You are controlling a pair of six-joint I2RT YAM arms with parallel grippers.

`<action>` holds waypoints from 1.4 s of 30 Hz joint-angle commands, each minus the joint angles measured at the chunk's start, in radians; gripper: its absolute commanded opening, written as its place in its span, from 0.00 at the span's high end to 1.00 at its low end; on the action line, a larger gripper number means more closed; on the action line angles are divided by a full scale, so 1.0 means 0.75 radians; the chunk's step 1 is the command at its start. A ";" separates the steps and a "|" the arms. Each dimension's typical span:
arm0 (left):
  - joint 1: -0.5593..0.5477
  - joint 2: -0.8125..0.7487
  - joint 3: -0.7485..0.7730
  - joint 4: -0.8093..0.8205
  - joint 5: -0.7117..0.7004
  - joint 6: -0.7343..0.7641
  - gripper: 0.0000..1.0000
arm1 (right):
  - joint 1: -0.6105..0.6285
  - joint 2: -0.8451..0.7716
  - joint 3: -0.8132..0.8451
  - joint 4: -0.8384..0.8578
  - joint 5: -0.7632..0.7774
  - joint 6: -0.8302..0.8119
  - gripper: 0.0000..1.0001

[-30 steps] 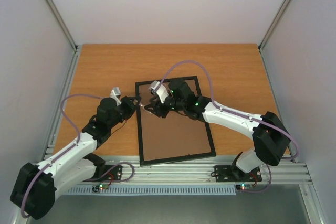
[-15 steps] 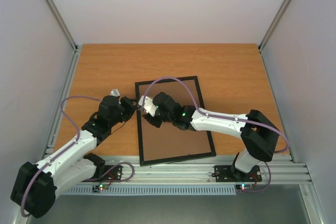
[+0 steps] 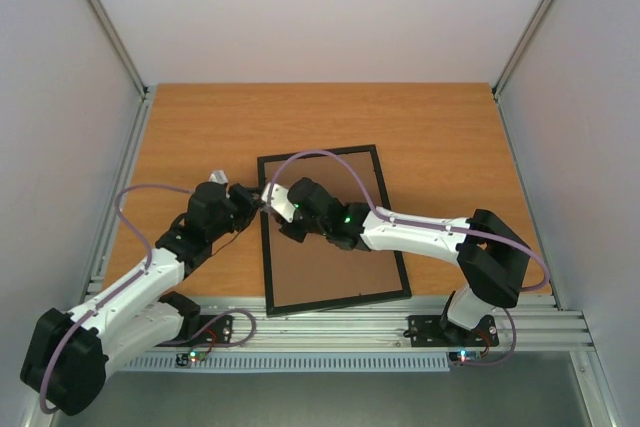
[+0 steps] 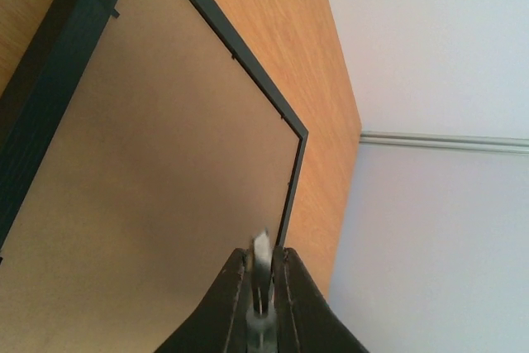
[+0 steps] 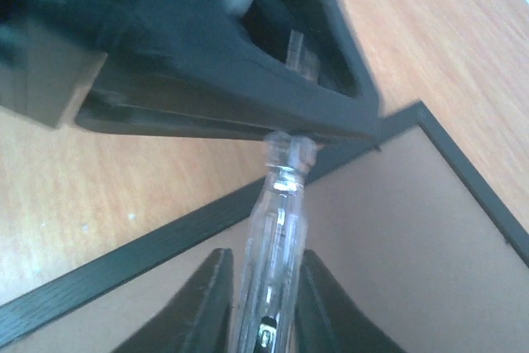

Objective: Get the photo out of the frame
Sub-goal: Adjust the screwdriver, then move the photo frame to the center of the board.

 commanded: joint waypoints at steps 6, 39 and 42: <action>0.001 -0.010 0.008 -0.042 -0.059 0.055 0.93 | -0.008 0.041 0.109 -0.128 0.008 -0.069 0.99; 0.360 1.006 0.721 -0.271 0.171 0.957 0.50 | -0.586 0.614 0.809 -0.932 -0.617 -0.630 0.99; 0.360 1.074 0.770 -0.308 0.145 0.996 0.50 | -0.595 0.685 0.882 -0.962 -0.619 -0.644 0.99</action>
